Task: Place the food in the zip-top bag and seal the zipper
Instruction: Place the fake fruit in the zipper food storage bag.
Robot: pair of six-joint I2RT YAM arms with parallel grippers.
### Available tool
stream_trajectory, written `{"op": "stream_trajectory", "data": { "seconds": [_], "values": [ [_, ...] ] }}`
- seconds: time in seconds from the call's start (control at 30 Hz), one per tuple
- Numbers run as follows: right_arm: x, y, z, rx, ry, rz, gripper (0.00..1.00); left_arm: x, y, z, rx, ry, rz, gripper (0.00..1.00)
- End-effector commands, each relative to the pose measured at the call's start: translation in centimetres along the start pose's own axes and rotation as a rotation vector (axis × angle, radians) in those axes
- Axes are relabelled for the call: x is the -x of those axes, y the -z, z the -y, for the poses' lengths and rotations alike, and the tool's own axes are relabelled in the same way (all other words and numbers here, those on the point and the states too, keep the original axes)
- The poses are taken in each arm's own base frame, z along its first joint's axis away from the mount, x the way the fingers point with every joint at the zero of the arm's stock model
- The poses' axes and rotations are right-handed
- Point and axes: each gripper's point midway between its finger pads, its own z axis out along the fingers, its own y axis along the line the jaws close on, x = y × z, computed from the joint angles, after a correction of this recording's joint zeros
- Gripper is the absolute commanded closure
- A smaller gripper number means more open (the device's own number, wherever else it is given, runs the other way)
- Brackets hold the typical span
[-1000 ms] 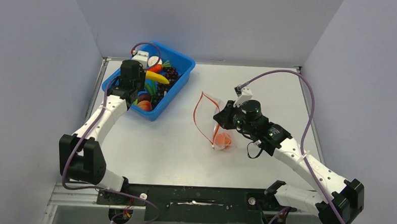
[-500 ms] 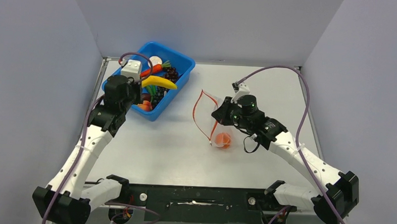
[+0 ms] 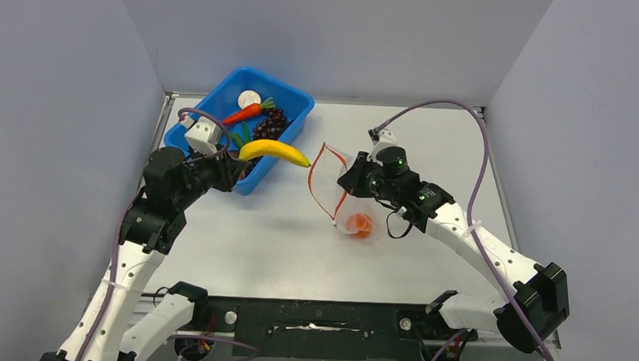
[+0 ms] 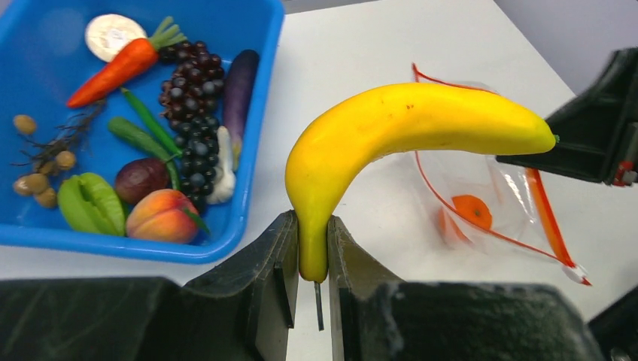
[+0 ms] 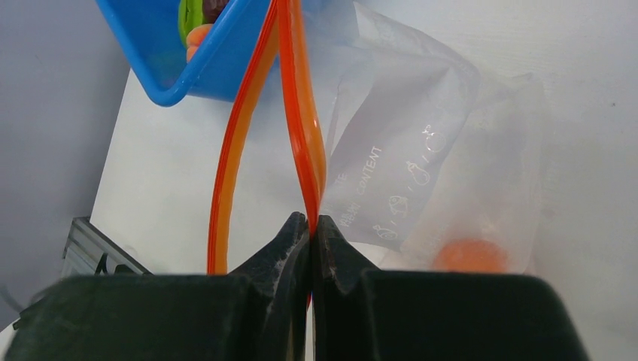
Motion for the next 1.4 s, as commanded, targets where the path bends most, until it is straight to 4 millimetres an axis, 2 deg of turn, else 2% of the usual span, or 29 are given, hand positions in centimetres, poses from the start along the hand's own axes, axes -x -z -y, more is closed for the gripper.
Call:
{"op": "stream_trajectory", "data": {
  "seconds": [0.0, 0.37, 0.73, 0.9, 1.07, 1.23, 1.37],
  "values": [
    [3.9, 0.8, -2.4, 0.067, 0.010, 0.097, 1.00, 0.0, 0.1, 3.3, -0.182, 0.018, 0.020, 1.00],
    [3.9, 1.1, -2.7, 0.079, -0.029, 0.106, 1.00, -2.5, -2.5, 3.7, -0.175, -0.024, -0.059, 1.00],
    [2.1, 0.0, -3.9, 0.124, -0.037, 0.062, 1.00, -6.0, -4.6, 3.6, -0.075, -0.090, -0.163, 1.00],
    [1.7, -0.2, -3.9, 0.120, -0.038, 0.047, 1.00, -6.3, -4.9, 4.2, -0.047, -0.119, -0.194, 1.00],
    [1.6, -0.1, -4.8, 0.136, -0.029, 0.030, 1.00, -6.5, -5.2, 4.6, -0.022, -0.123, -0.225, 1.00],
    [1.2, -0.4, -5.6, 0.149, 0.002, 0.010, 1.00, -7.0, -5.8, 5.7, -0.034, -0.136, -0.255, 1.00],
    [1.1, -0.6, -5.7, 0.157, 0.003, 0.009, 1.00, -6.9, -6.0, 7.3, -0.075, -0.097, -0.271, 1.00]
  ]
}}
